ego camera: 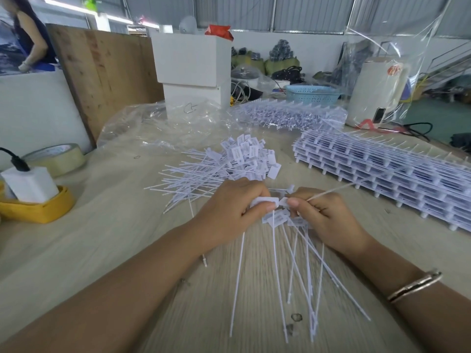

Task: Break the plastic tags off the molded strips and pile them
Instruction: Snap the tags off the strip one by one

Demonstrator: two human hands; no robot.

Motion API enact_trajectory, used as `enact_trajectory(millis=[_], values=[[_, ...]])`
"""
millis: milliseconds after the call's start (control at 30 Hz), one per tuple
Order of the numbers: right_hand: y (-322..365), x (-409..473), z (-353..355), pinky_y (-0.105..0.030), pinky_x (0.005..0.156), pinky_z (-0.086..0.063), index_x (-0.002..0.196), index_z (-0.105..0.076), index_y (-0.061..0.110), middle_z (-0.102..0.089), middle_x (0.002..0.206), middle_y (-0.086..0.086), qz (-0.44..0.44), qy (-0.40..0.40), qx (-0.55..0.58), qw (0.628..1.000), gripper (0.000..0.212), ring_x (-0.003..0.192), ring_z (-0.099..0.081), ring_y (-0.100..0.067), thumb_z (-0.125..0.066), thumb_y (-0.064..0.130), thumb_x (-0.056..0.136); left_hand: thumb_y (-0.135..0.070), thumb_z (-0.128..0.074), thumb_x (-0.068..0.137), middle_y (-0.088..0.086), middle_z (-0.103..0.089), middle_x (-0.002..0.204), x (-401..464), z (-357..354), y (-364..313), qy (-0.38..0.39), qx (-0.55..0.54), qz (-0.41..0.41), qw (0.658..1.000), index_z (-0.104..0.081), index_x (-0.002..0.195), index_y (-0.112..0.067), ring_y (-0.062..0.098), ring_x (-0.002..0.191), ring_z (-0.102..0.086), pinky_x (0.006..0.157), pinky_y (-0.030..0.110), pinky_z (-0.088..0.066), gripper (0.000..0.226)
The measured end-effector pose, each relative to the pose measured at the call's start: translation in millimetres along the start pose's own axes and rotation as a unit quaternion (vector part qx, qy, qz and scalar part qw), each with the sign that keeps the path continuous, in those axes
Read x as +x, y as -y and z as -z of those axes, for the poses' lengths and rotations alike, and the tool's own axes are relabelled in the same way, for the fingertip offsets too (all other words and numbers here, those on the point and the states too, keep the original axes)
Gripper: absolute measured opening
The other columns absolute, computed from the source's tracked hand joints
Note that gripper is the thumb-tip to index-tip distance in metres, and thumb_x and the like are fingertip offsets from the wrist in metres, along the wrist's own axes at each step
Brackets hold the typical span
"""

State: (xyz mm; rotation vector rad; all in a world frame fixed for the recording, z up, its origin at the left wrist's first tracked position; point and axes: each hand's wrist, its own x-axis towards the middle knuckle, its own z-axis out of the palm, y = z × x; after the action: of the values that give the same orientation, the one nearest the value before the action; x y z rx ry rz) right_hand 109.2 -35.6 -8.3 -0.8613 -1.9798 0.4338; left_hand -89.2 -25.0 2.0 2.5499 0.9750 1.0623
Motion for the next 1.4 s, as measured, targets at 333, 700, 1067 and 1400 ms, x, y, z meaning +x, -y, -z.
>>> enact_trajectory(millis=[333, 700, 1067, 1400], values=[[6, 0, -1, -0.024, 0.059, -0.042, 0.062, -0.064, 0.006, -0.059, 0.059, -0.008, -0.065, -0.005, 0.138, 0.988, 0.038, 0.053, -0.050, -0.022, -0.046, 0.025, 0.090, -0.023, -0.053, 0.089, -0.010, -0.049, 0.070, 1, 3, -6, -0.001, -0.118, 0.009, 0.993, -0.059, 0.082, -0.007, -0.001, 0.063, -0.044, 0.058, 0.012, -0.031, 0.019], [-11, -3, 21, -0.006, 0.065, -0.039, 0.088, -0.070, 0.023, -0.066, 0.075, 0.012, -0.070, -0.080, -0.010, 0.994, 0.024, 0.074, -0.060, -0.004, -0.047, 0.019, 0.095, -0.037, -0.051, 0.090, -0.010, -0.044, 0.060, -3, 14, 2, -0.023, -0.135, 0.066, 0.988, -0.050, 0.072, -0.025, 0.001, 0.056, -0.039, 0.056, 0.017, -0.030, 0.022], [-21, -2, 8, -0.039, 0.077, -0.044, 0.127, -0.051, 0.030, -0.044, 0.093, 0.009, -0.010, 0.089, -0.119, 0.989, 0.045, 0.080, -0.050, -0.013, -0.059, 0.016, 0.085, -0.006, -0.043, 0.094, -0.004, -0.057, 0.079, -4, 6, 6, 0.062, -0.097, 0.126, 0.985, -0.056, 0.092, -0.014, 0.016, 0.070, -0.049, 0.065, 0.030, -0.035, 0.015], [-7, -1, 11, -0.049, 0.084, -0.045, 0.119, -0.062, 0.016, -0.053, 0.105, 0.002, 0.039, 0.011, -0.183, 0.982, 0.048, 0.099, -0.052, -0.014, -0.052, 0.003, 0.074, -0.007, -0.049, 0.095, -0.018, -0.058, 0.068, -2, 0, 9, 0.047, -0.226, 0.151, 0.961, -0.049, 0.105, -0.037, 0.010, 0.069, -0.052, 0.068, 0.030, -0.044, 0.032]])
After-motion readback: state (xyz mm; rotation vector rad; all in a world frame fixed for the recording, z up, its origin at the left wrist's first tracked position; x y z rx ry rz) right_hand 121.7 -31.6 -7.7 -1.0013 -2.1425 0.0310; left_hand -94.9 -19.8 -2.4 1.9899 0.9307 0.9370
